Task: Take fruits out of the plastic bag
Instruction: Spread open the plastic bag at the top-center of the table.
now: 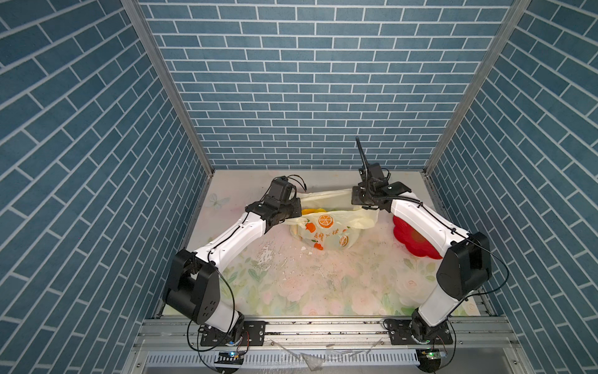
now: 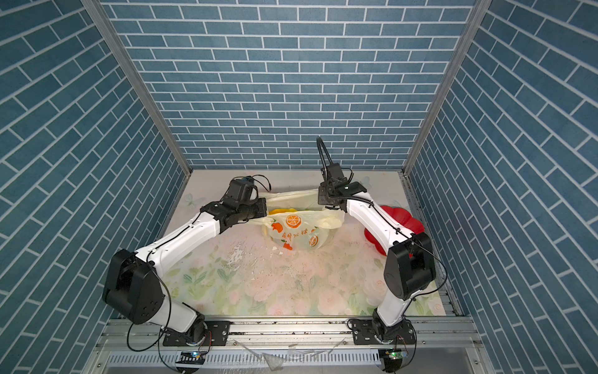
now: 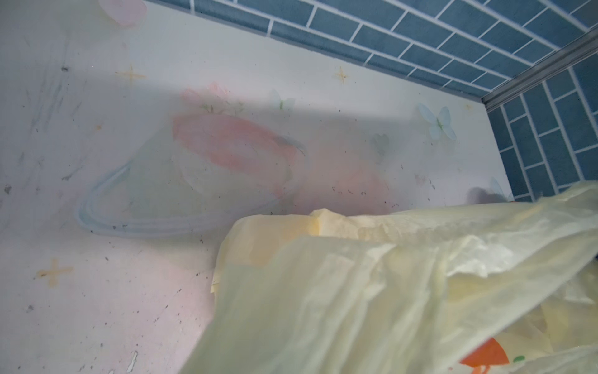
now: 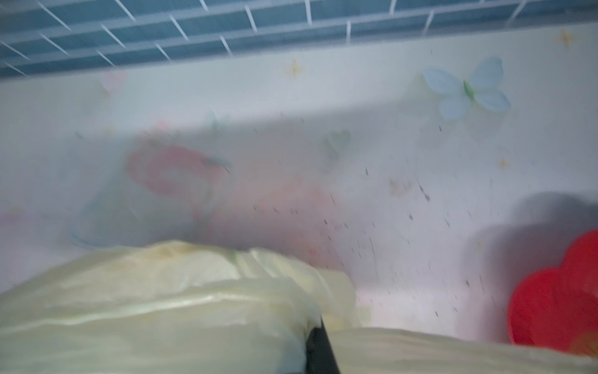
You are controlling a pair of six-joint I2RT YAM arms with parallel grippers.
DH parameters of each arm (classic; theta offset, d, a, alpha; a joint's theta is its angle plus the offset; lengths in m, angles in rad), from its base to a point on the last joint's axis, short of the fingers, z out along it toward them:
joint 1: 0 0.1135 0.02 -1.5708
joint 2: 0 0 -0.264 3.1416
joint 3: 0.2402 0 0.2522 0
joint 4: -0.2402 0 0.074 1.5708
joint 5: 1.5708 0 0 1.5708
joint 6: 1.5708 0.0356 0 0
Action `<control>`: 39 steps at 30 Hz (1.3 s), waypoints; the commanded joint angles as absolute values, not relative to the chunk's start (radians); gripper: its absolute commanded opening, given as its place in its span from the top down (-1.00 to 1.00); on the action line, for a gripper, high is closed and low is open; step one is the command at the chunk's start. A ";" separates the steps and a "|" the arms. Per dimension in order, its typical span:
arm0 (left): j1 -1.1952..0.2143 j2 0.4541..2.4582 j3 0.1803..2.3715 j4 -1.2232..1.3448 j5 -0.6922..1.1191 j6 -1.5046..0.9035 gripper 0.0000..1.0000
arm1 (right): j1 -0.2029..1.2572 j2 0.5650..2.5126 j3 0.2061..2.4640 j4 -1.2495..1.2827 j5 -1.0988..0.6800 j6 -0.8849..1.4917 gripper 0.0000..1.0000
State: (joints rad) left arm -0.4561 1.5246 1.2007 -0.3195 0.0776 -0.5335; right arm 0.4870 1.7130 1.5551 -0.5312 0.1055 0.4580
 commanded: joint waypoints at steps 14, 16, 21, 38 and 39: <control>-0.509 1.571 1.157 -0.322 0.141 -0.468 1.00 | 0.394 1.859 1.649 -0.376 -0.081 0.542 1.00; -0.524 1.583 1.144 -0.322 0.146 -0.476 1.00 | 0.400 1.860 1.669 -0.430 -0.063 0.509 0.79; -0.549 1.590 1.141 -0.322 0.145 -0.479 1.00 | 0.438 1.778 1.664 -0.546 0.054 0.417 -0.11; -0.560 1.567 1.132 -0.306 0.117 -0.504 1.00 | 0.638 1.797 1.655 -0.750 0.299 0.450 -0.47; -0.561 1.565 1.132 -0.305 0.114 -0.508 1.00 | 0.638 1.809 1.645 -0.751 0.299 0.457 -0.44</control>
State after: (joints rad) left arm -0.5552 1.5875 1.1439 -0.3008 0.1310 -0.5018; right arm 0.6331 1.7660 1.6318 -0.7010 0.2676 0.4187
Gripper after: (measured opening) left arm 0.046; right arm 0.728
